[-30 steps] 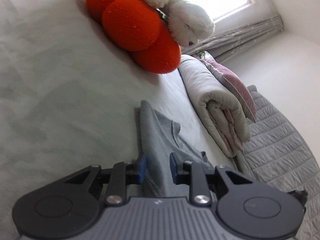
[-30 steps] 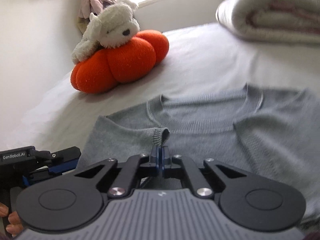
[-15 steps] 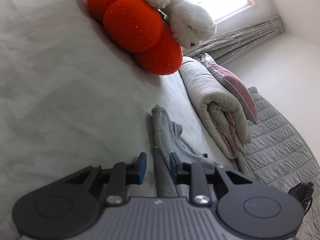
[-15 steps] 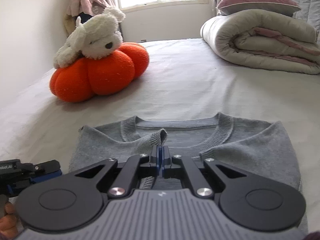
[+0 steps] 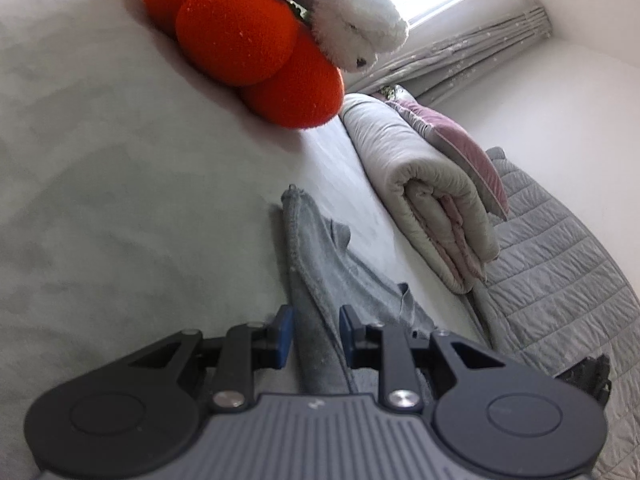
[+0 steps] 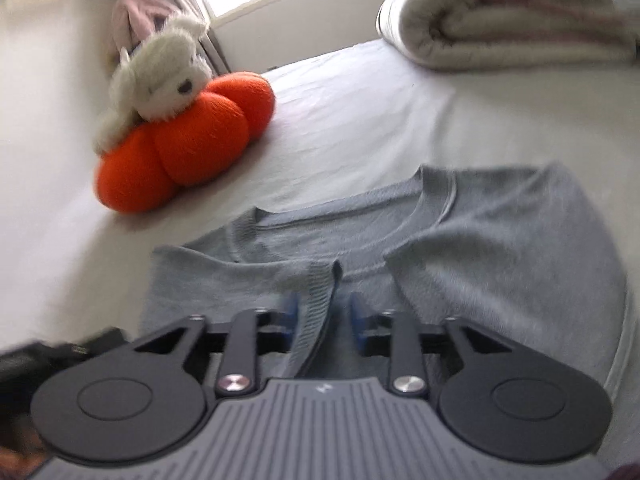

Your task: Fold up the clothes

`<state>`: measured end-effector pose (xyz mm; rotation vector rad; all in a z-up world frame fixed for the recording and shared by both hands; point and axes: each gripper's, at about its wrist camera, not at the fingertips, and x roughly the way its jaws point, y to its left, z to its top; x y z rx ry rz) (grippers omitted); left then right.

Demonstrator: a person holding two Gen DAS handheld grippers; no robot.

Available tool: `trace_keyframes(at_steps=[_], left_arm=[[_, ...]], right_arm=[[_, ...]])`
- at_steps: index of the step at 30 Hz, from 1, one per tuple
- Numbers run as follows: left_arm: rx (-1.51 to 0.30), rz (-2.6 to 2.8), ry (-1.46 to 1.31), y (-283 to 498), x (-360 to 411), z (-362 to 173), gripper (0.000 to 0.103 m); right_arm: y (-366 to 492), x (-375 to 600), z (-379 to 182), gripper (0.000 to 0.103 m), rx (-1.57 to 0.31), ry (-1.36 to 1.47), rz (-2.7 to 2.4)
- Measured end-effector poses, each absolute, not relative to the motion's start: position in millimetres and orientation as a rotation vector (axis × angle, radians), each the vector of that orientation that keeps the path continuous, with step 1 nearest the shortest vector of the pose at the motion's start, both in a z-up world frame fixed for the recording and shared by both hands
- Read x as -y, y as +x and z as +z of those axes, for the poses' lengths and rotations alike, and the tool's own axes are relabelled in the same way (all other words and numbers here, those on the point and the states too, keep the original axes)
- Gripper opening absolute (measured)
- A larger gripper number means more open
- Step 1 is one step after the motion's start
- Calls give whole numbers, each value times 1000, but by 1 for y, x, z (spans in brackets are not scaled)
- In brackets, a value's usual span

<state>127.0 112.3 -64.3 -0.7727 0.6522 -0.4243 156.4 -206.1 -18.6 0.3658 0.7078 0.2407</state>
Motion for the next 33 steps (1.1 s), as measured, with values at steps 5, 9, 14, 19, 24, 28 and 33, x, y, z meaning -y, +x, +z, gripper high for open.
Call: trace_keyframes(at_steps=[5,9,14,19,24,28,33], left_arm=[[-661,-418,-712,126,-103,-64,24],[-655,-405,-661,124,-97,-62,24],[-653,-402,-652,124,-96,-63,23],[-652,-393,-630,122,-94,-62,23],[-685,-351,-549,113,-84,-46,23],[-688,-357,-477,96,-76,-22,24],[-737,-349,-415,74,-73,15,24]], right_arm=[[142,224,-31,40,-754,542,365],[135,227,-37,41,-778,635,498],[123,228,-30,41,-784,632,574],[108,241,-25,41,-770,718,633],[86,247,-15,41,-771,719,601],[66,236,-10,41,-843,625,537],[42,218,-16,41,-944,635,548]])
